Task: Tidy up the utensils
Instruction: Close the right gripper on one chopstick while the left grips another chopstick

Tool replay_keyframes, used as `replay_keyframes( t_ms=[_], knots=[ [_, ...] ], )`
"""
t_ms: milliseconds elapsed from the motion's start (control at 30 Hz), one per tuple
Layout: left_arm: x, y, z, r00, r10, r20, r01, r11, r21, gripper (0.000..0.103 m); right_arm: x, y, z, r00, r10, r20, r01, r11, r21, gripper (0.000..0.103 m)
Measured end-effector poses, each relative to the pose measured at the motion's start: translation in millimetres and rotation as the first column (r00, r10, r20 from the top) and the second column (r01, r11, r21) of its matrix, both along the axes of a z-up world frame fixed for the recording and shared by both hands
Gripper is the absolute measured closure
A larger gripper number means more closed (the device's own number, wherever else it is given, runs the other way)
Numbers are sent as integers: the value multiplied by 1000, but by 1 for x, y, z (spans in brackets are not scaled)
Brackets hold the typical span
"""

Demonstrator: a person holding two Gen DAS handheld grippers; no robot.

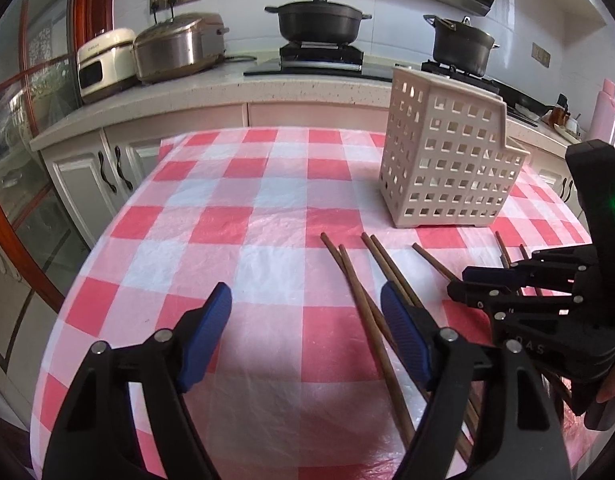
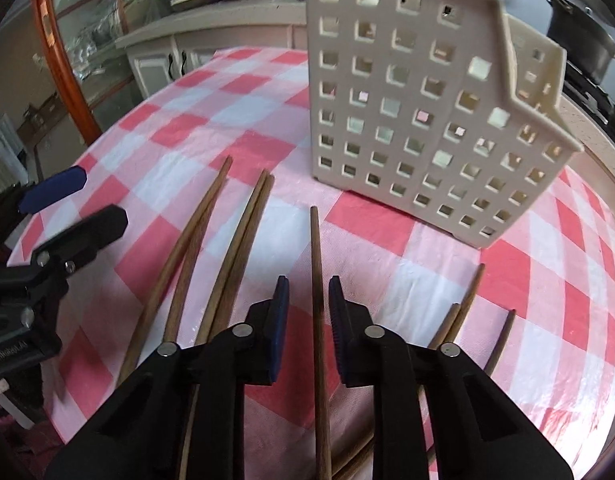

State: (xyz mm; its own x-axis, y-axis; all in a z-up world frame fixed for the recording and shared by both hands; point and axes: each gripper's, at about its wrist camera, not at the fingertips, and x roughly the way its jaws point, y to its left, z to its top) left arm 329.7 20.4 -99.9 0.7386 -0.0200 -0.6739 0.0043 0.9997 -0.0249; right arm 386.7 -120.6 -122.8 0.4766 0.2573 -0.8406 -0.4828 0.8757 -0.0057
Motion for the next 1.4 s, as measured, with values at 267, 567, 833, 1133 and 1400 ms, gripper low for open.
replay_keyframes(
  t_ms=[267,567,833,1133,1400],
  knots=[
    [7,-6,-10,998,2,-69,-2,1000,0,34,-1,-8,-3,1000,-23,7,23,1000,-13,97],
    [26,-21,-26,986,-39,-163,36,999,-21,68,-18,-32,9,996,-84,26,82,994,71,97],
    [32,-25,-32,982,-47,-183,41,999,-32,82,-26,-49,16,993,-111,39,106,988,110,97],
    [28,-21,-29,983,-70,-172,59,996,-69,95,-37,-65,23,985,-159,63,146,973,176,97],
    [2,-23,5,995,-86,-57,82,994,-67,96,-59,-97,47,955,-260,140,220,942,253,97]
  ],
)
